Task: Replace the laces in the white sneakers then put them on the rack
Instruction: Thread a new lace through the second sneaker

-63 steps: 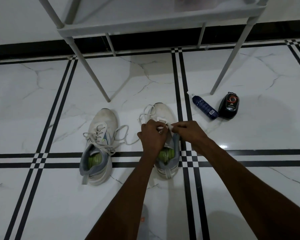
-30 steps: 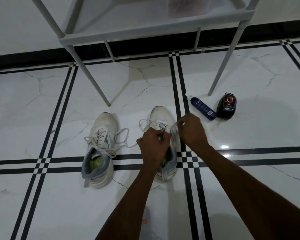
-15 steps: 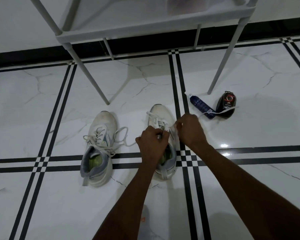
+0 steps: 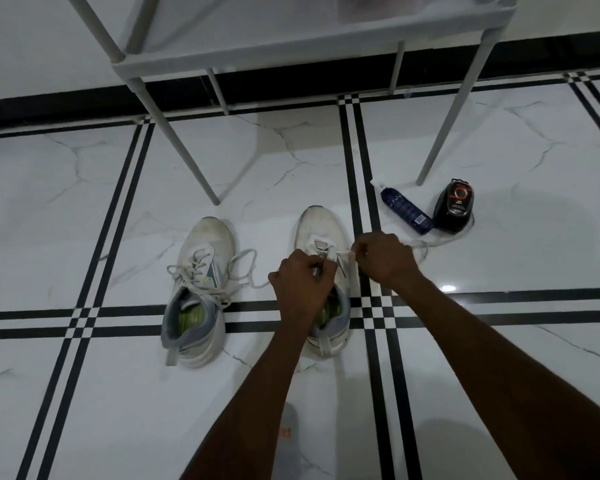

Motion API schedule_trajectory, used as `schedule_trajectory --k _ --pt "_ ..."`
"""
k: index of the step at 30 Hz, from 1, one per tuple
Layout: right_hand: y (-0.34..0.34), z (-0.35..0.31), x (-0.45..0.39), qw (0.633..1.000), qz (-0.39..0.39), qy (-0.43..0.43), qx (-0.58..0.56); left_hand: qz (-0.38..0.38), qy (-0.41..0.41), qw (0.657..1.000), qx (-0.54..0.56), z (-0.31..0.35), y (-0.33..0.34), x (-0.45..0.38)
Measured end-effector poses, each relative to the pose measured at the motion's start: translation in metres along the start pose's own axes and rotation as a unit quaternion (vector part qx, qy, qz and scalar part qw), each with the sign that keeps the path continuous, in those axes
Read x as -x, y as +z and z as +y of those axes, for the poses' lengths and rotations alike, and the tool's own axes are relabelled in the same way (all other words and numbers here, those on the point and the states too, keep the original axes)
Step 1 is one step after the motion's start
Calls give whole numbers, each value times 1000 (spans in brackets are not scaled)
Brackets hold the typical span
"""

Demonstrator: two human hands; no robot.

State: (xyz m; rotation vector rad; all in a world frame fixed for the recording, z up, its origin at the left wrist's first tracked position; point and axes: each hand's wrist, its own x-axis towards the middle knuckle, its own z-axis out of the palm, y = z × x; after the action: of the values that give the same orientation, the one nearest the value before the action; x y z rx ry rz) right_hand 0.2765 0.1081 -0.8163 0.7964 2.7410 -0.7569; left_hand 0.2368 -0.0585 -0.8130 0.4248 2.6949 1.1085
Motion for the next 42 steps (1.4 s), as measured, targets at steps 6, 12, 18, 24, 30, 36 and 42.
schedule_trajectory --k 6,12,18,24,30,36,42 --pt "-25 0 -7 991 -110 74 -28 -10 13 999 -32 5 -2 -3" --pt "-71 -18 1 965 -109 19 -239 0 84 996 10 15 -12 -21" --pt "-108 -22 10 944 -88 0 -318 -138 125 977 101 38 -25 -65" --pt "-100 -22 16 935 -101 -10 -339 -173 113 969 135 26 -35 -77" --pt "-100 -25 15 935 -87 -15 -344 -13 57 998 29 26 -40 -86" --pt "-95 -27 11 935 -89 -22 -343 -213 165 963 -15 22 -43 -86" --pt "-86 -24 9 940 -90 -11 -328 -5 48 989 -139 30 -46 -84"
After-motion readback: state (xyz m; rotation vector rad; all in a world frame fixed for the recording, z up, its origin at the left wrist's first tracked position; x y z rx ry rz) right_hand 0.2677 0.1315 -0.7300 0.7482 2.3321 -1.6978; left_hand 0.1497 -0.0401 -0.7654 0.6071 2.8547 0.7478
